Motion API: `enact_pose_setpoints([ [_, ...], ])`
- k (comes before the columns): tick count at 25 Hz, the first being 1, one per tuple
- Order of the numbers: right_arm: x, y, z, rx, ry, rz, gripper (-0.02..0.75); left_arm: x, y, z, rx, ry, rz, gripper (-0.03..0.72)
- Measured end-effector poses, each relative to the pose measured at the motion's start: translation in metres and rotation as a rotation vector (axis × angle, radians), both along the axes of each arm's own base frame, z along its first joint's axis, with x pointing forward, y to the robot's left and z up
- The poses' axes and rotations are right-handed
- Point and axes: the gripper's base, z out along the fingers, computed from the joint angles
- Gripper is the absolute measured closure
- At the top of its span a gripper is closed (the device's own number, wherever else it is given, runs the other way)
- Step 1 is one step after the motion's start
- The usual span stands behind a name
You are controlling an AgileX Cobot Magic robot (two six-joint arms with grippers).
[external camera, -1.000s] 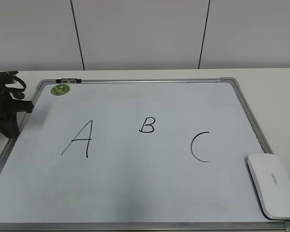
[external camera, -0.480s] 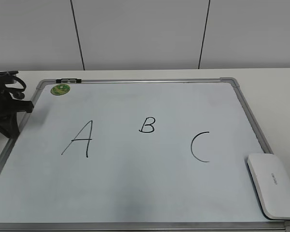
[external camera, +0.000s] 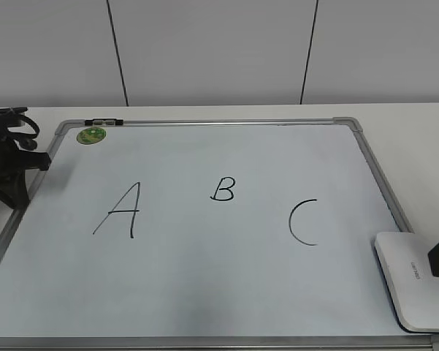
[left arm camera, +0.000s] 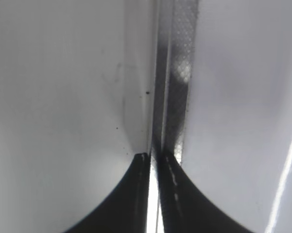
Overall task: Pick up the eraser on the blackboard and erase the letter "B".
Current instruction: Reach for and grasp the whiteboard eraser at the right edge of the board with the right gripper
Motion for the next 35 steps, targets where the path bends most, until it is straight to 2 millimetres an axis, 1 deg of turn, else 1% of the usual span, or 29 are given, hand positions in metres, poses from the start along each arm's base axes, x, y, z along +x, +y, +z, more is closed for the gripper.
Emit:
enact_pose_setpoints([
  [7,0.035,0.001,-0.033,-0.035,0.123,-0.023,0.187,0.0,0.0,0.0,0.0,0.0,0.0,0.661],
  [15,0.064,-0.001,-0.049,-0.117,0.188,-0.023,0.213,0.0,0.0,0.0,-0.001,0.0,-0.001,0.661],
  [18,0.072,0.003,-0.053,-0.153,0.2,-0.004,0.214,0.0,0.0,0.0,-0.001,0.002,-0.001,0.661],
  [23,0.086,0.012,-0.066,-0.221,0.245,0.024,0.211,0.0,0.0,0.0,-0.001,0.002,-0.001,0.661],
  [26,0.09,0.012,-0.074,-0.235,0.273,0.022,0.171,0.0,0.0,0.0,-0.001,0.002,-0.001,0.661],
  [27,0.091,0.011,-0.077,-0.246,0.28,0.026,0.139,0.0,0.0,0.0,-0.001,0.002,-0.001,0.661],
  [30,0.094,0.01,-0.082,-0.27,0.274,0.021,0.093,0.0,0.0,0.0,-0.001,0.0,-0.001,0.661],
  [35,0.101,0.01,-0.087,-0.267,0.245,-0.02,0.078,0.0,0.0,0.0,-0.003,0.003,0.0,0.661],
])
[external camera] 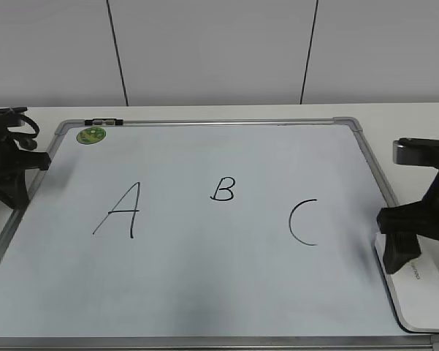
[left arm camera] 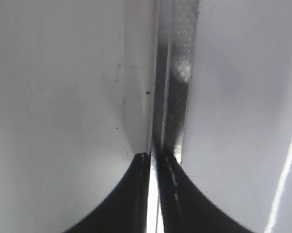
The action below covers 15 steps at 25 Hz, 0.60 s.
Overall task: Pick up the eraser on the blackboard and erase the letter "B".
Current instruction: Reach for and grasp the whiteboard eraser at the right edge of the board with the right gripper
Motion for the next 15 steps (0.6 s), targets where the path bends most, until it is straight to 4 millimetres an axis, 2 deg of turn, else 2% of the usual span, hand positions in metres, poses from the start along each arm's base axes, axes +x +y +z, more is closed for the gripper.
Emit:
enact_pose_setpoints([
  [9,0.009,-0.001,-0.027,-0.034,0.062,-0.039,0.077,0.0,0.0,0.0,-0.002,0.0,0.001,0.661],
  [15,0.014,-0.003,-0.032,-0.066,0.032,-0.057,0.077,0.0,0.0,0.0,-0.004,0.0,0.003,0.661],
])
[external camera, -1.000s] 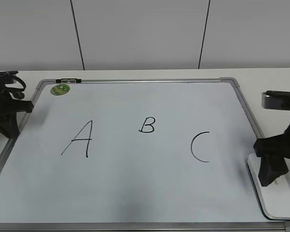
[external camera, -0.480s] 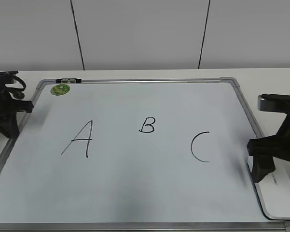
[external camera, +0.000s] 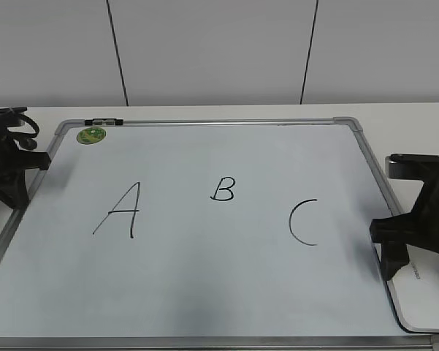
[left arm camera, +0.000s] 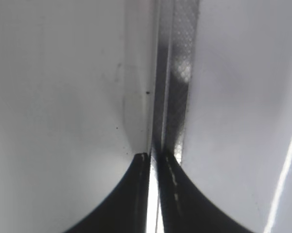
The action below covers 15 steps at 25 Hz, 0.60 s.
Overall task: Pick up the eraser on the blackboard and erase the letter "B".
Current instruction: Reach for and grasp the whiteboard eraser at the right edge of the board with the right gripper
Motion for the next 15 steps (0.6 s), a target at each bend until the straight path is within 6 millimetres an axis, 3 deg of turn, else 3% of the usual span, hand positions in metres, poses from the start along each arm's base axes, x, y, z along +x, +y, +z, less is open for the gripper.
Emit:
enact_pose_setpoints([
  [11,0.004,0.001,-0.011,0.0,0.005,0.019,0.079,0.0,0.0,0.0,-0.006,-0.002,0.002,0.661],
  [15,0.005,0.001,-0.011,0.0,0.004,0.019,0.119,0.0,-0.001,0.0,-0.006,-0.002,0.002,0.661],
])
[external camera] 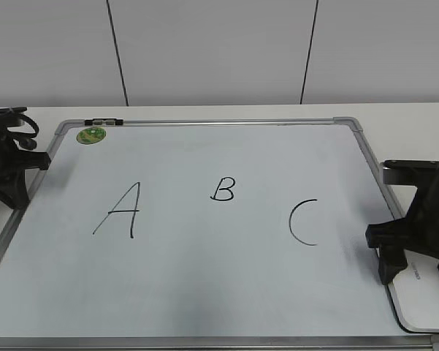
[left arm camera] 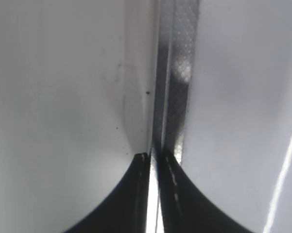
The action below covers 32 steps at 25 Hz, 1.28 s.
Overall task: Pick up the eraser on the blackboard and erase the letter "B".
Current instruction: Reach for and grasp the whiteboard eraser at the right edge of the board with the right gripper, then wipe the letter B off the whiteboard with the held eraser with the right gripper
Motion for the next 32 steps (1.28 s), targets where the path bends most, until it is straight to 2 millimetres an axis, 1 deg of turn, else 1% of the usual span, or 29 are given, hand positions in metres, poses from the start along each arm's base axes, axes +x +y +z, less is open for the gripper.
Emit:
enact_pose_setpoints([
  [2,0.0,0.0,0.0,0.001,-0.005,0.0,0.151,0.0,0.0,0.0,-0.001,0.0,0.001,0.661],
  [3,0.001,0.0,0.0,0.004,-0.008,0.0,0.181,0.0,0.0,0.0,-0.001,0.0,0.001,0.661],
  [7,0.001,0.001,0.0,0.005,-0.01,0.006,0.209,0.0,0.0,0.0,-0.003,0.0,0.002,0.661],
  [19,0.001,0.001,0.0,0.007,-0.011,0.006,0.218,0.0,0.0,0.0,-0.003,0.0,0.002,0.661],
  [22,0.003,0.003,0.004,0.013,0.013,-0.004,0.218,0.0,0.0,0.0,-0.005,0.0,0.003,0.661],
  [23,0.004,0.003,0.007,0.01,0.034,-0.004,0.218,0.0,0.0,0.0,-0.005,0.0,0.003,0.661],
  [27,0.018,0.012,0.034,0.006,0.053,0.049,0.218,0.0,0.0,0.0,-0.005,0.0,0.003,0.661],
  [30,0.037,0.03,0.064,0.014,0.009,0.116,0.218,0.0,0.0,0.0,-0.005,0.0,0.003,0.661],
  [32,0.049,0.041,0.074,0.015,0.002,0.154,0.218,0.0,0.0,0.0,-0.005,0.0,0.003,0.661],
])
